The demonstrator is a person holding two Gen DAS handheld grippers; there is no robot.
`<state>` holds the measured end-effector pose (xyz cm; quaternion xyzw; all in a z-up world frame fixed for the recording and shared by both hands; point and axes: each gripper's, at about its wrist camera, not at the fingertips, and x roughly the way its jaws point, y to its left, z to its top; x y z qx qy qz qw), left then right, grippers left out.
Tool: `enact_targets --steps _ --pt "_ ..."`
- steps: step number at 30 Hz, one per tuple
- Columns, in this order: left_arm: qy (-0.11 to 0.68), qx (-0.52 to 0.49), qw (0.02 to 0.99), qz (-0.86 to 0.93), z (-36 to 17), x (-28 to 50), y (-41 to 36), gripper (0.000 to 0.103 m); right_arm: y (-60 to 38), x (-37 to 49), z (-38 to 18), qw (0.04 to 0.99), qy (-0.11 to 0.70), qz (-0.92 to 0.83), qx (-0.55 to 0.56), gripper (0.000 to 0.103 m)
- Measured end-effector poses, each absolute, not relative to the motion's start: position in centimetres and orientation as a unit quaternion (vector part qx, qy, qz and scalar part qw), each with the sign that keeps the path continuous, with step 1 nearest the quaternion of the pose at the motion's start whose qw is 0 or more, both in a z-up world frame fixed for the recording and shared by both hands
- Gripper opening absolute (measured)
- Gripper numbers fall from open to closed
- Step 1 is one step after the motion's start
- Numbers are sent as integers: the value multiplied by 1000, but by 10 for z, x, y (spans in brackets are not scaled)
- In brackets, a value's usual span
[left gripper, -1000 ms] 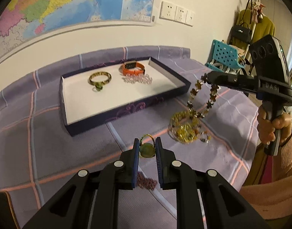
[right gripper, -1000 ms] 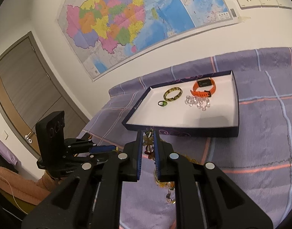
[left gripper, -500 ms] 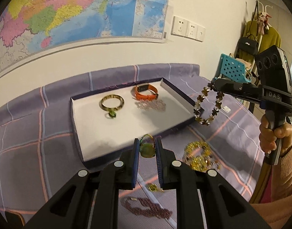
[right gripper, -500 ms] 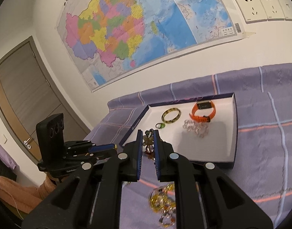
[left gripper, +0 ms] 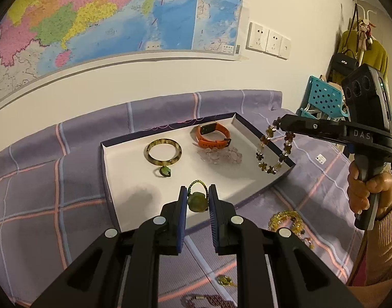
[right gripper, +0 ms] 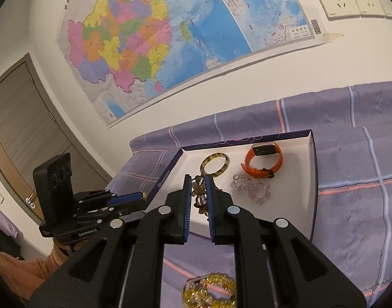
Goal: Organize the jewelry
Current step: 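Carry the pendant with the left tool into the tray while the right tool lowers the necklace there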
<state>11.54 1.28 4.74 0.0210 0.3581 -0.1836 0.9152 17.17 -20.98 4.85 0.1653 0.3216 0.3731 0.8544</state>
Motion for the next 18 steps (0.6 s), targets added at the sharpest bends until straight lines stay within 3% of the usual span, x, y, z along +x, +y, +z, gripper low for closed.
enact_targets --steps 18 --pt "388 17 907 -165 27 155 11 15 -189 206 27 841 349 374 175 12"
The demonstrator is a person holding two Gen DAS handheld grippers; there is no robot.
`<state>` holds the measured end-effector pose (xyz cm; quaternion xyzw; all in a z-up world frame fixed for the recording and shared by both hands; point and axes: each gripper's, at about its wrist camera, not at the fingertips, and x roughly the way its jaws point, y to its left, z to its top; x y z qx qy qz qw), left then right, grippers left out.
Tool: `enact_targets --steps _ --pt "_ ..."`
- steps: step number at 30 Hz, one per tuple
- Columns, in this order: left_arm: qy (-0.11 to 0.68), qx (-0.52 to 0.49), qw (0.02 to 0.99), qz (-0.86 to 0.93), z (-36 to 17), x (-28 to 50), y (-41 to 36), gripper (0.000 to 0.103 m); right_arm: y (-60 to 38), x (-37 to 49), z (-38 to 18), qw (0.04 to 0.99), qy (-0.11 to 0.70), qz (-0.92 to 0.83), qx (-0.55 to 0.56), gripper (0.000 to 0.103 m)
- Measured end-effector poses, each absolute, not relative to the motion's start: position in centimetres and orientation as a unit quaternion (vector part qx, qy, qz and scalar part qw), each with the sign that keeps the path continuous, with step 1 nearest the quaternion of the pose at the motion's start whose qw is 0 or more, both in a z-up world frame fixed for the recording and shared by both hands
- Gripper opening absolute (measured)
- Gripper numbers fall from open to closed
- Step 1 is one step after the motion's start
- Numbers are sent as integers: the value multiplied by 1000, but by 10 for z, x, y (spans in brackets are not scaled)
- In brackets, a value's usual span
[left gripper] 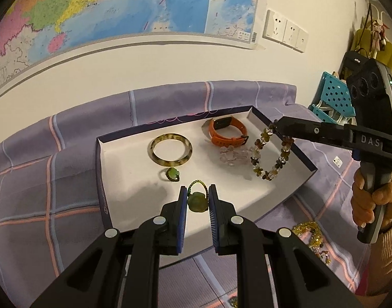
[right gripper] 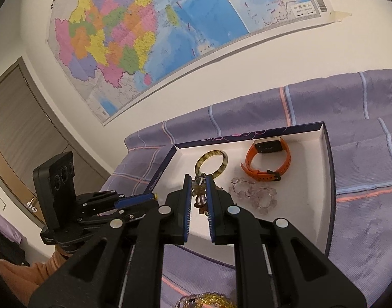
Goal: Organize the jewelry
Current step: 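Carry the pendant with the left tool into the tray while the right tool lowers the necklace there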
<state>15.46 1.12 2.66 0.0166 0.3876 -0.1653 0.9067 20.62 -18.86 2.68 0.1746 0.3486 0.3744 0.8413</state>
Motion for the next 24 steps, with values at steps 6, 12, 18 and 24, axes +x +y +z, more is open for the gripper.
enact_targets --steps 6,12,18,24 --pt "394 19 905 -160 22 161 11 15 -187 210 25 839 352 376 177 12" --pt "397 23 904 -157 20 165 9 15 -186 213 24 838 354 377 177 12" --pt "400 26 903 -154 18 169 8 15 -185 214 23 837 355 378 177 12" --pt "405 28 901 -150 14 173 9 15 -183 216 21 835 357 378 178 12"
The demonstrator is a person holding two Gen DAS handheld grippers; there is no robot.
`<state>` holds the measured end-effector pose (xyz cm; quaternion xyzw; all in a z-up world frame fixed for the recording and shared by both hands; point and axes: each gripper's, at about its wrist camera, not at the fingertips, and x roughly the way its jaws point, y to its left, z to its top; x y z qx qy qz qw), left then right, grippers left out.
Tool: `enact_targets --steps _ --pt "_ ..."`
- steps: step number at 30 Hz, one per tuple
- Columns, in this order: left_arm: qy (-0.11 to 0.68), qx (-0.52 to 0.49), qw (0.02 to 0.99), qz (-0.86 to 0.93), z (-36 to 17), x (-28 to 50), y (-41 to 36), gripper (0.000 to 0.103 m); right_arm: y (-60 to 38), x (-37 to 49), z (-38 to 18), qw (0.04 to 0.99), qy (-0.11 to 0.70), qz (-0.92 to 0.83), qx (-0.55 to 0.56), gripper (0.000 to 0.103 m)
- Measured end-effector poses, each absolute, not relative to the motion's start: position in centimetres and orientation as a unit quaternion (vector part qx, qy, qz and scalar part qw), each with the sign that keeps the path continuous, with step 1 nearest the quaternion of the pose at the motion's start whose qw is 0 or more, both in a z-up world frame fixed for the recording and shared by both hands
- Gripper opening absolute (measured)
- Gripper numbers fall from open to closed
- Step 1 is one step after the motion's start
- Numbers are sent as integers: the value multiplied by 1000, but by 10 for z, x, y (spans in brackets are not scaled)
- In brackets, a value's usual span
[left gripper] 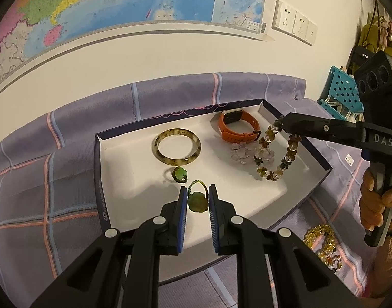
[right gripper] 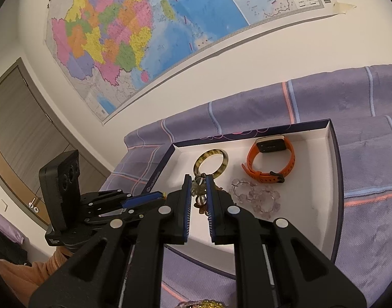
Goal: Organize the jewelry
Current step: 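Carry the pendant with the left tool into the tray while the right tool lowers the necklace there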
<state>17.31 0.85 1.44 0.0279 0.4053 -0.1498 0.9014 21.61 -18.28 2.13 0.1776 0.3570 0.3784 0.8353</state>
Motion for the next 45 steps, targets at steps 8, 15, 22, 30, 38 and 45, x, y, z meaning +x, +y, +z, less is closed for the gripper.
enact_targets --steps 8,15,22,30,38,45 --pt "412 31 899 -144 9 180 9 15 -183 219 20 834 359 378 179 12" --pt "420 35 896 -138 3 185 9 15 -183 225 16 834 365 372 180 12" --pt "430 42 892 -131 -3 189 9 15 -185 234 12 834 372 365 182 12" --pt "437 52 890 -122 -9 197 4 15 -188 245 6 837 380 348 182 12" --pt "444 56 887 -115 -14 205 0 15 -190 256 -4 838 392 333 182 12" --pt "444 53 888 -109 -14 210 0 15 -190 262 -10 843 399 315 174 13"
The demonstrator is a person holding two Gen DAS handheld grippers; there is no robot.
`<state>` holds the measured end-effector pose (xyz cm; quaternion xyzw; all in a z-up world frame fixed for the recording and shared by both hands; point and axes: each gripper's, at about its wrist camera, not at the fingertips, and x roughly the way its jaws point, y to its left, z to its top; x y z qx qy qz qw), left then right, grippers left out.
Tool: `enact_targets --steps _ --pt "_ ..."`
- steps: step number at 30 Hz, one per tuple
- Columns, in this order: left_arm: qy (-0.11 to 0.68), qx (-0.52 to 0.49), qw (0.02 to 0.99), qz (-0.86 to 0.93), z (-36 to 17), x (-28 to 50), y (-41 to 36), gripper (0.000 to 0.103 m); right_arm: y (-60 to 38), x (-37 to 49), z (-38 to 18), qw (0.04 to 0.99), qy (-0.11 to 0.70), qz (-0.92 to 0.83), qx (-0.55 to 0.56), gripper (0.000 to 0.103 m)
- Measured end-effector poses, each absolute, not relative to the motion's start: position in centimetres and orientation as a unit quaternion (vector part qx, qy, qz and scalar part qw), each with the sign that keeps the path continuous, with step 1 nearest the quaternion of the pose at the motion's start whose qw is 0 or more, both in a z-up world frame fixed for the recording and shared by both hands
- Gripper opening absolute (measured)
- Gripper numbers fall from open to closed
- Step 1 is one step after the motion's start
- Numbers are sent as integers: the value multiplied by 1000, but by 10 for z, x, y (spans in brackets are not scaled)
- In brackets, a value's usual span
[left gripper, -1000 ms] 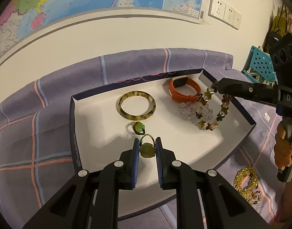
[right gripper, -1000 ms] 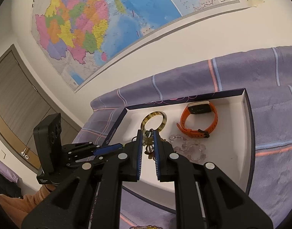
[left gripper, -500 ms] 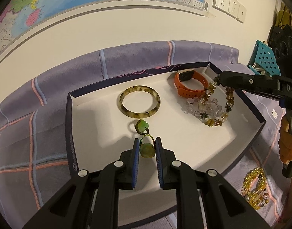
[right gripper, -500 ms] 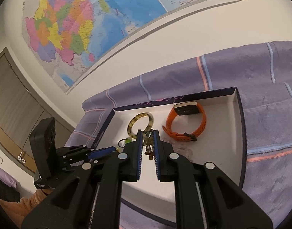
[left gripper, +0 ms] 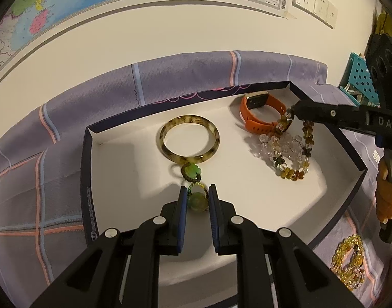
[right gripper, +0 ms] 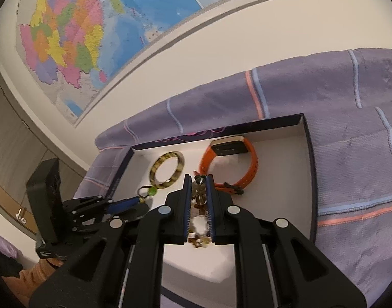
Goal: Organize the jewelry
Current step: 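Carry the pendant with the left tool into the tray while the right tool lowers the necklace there, then open both tools to release the pendant and necklace in the tray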
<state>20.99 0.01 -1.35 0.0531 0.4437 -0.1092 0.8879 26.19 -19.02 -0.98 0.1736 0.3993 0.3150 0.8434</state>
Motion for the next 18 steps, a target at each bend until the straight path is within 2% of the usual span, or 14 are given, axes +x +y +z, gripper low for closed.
enact_targets --steps 6,7,8,13,15,17,18 --pt "441 57 890 -105 -14 215 -4 15 -192 265 -17 847 408 298 166 15" --pt "440 56 890 -106 -13 214 -4 18 -193 264 -17 849 407 293 166 19" --pt "440 55 890 -107 -13 214 -3 23 -194 264 -17 851 405 290 167 28" --pt "428 50 896 -107 -8 207 -1 35 -199 255 -11 853 397 294 168 31" --pt "418 52 900 -110 -3 201 -1 37 -201 249 -8 855 392 296 165 35" --pt "408 51 905 -108 3 195 -1 45 -202 242 -4 858 387 299 160 40" --pt "401 51 908 -107 6 191 0 46 -203 235 0 860 383 301 154 41"
